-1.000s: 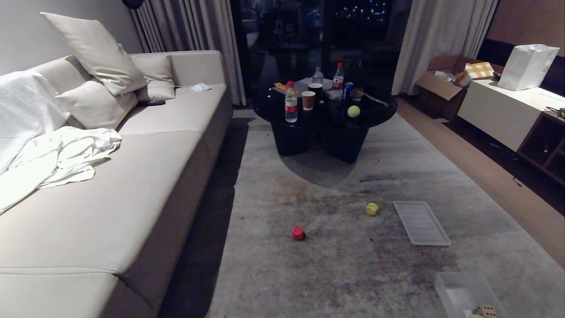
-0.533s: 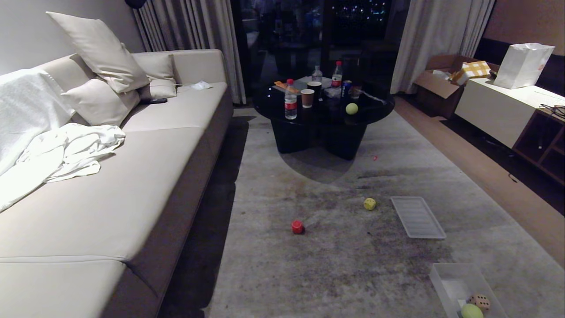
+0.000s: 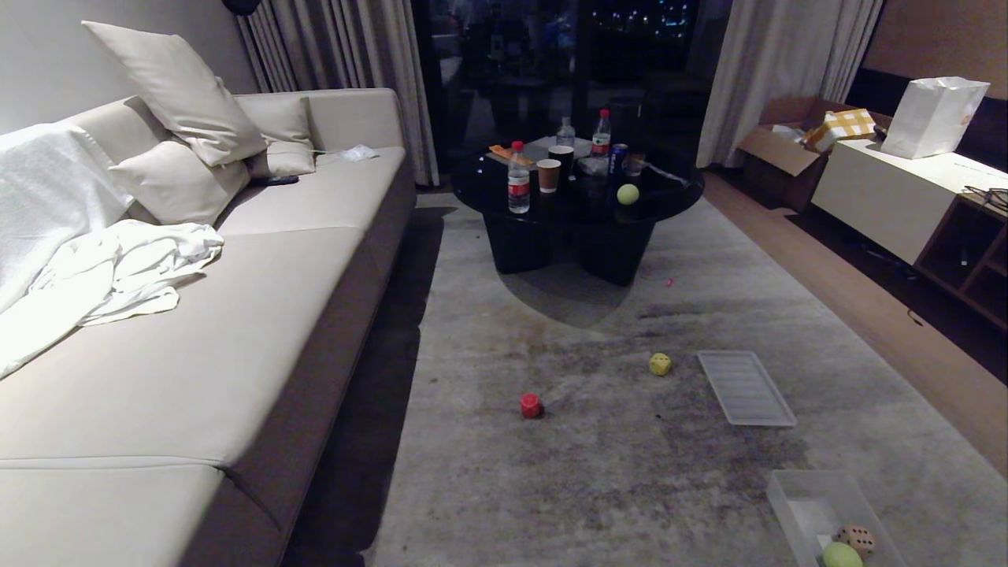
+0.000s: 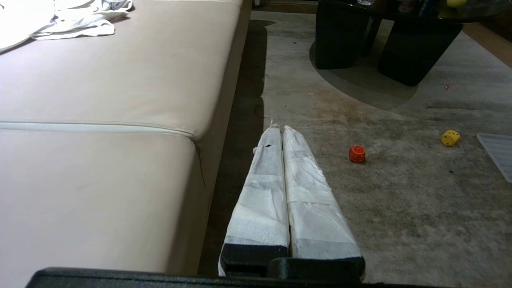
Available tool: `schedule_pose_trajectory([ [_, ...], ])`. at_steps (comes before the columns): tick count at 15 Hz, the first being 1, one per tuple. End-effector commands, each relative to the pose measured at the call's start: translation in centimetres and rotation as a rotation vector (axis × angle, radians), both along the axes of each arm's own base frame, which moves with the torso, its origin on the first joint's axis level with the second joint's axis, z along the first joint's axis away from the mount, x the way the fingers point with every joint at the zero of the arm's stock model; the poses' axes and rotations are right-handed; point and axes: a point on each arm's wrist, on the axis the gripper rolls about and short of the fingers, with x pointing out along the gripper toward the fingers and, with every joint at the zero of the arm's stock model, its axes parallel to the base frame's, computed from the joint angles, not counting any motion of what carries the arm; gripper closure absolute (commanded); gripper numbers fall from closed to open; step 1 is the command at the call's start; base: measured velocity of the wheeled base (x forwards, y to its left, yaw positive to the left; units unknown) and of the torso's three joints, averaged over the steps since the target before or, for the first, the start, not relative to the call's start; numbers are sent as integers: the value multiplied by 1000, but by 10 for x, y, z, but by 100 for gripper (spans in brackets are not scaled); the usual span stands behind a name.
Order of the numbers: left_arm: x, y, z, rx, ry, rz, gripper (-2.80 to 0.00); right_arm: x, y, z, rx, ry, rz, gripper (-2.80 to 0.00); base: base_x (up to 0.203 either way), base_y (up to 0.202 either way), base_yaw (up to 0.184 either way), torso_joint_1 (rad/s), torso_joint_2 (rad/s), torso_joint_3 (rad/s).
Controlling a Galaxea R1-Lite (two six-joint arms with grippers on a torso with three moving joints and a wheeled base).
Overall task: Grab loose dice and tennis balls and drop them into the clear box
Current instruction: Find toys out of the box
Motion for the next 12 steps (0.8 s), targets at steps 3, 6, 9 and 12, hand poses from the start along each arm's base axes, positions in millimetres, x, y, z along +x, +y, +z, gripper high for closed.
schedule_pose_trajectory([
  [3, 0, -1, 0, 73, 0, -40, 0, 1, 0, -3, -3, 13, 1, 0, 0, 0, 0, 0, 0, 0],
  [6, 0, -1, 0, 61, 2, -28, 0, 1, 0, -3, -4, 13, 2, 0, 0, 0, 0, 0, 0, 0],
  [9, 0, -1, 0, 54, 1, -23, 0, 1, 0, -3, -1, 13, 1, 0, 0, 0, 0, 0, 0, 0],
  [12, 0, 0, 0, 43, 2, -13, 0, 1, 0, -3, -3, 13, 1, 0, 0, 0, 0, 0, 0, 0],
])
